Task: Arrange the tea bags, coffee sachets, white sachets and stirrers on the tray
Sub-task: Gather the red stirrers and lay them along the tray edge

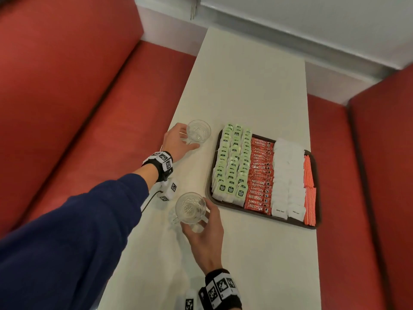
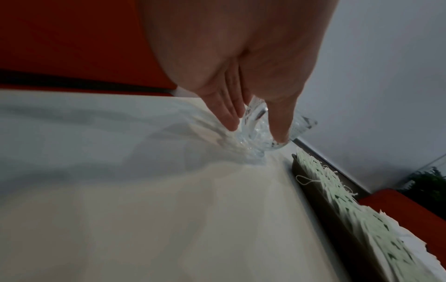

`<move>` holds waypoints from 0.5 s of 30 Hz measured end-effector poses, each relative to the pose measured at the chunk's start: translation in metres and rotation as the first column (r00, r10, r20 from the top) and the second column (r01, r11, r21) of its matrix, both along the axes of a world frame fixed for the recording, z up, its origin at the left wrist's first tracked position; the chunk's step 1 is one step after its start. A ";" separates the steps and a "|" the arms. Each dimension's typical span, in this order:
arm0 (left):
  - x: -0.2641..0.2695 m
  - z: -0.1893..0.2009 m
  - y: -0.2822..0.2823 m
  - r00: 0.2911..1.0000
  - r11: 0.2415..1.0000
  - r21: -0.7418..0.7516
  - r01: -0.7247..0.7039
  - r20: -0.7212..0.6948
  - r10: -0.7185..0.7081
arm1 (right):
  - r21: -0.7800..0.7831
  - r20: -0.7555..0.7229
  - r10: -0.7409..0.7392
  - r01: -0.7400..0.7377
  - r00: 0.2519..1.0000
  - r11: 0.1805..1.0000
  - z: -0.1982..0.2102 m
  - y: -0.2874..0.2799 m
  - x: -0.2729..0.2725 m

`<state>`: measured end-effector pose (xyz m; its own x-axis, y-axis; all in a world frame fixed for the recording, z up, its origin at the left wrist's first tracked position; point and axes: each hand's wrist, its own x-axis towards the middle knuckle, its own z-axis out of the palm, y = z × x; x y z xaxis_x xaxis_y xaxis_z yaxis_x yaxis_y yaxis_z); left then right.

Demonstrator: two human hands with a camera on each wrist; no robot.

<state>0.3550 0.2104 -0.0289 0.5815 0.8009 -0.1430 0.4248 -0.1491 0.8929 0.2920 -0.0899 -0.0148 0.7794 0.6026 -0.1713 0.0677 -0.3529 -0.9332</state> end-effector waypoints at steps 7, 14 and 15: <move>-0.007 0.004 0.002 0.998 0.997 -0.037 0.065 0.006 -0.065 | -0.029 -0.004 0.041 -0.041 0.999 0.999 0.000 0.007 0.004; -0.115 0.005 -0.010 0.996 0.998 0.045 -0.051 -0.070 0.054 | -0.090 -0.016 -0.026 0.024 1.000 0.996 -0.002 0.045 0.019; -0.137 0.002 -0.016 0.992 0.997 0.057 -0.060 -0.104 0.066 | -0.090 -0.015 -0.046 0.044 0.999 0.995 -0.002 0.054 0.022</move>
<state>0.2184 0.1945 -0.0267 0.5133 0.8438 -0.1567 0.5268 -0.1656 0.8337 0.3141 -0.0357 -0.0165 0.8017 0.5488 -0.2367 0.0340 -0.4373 -0.8987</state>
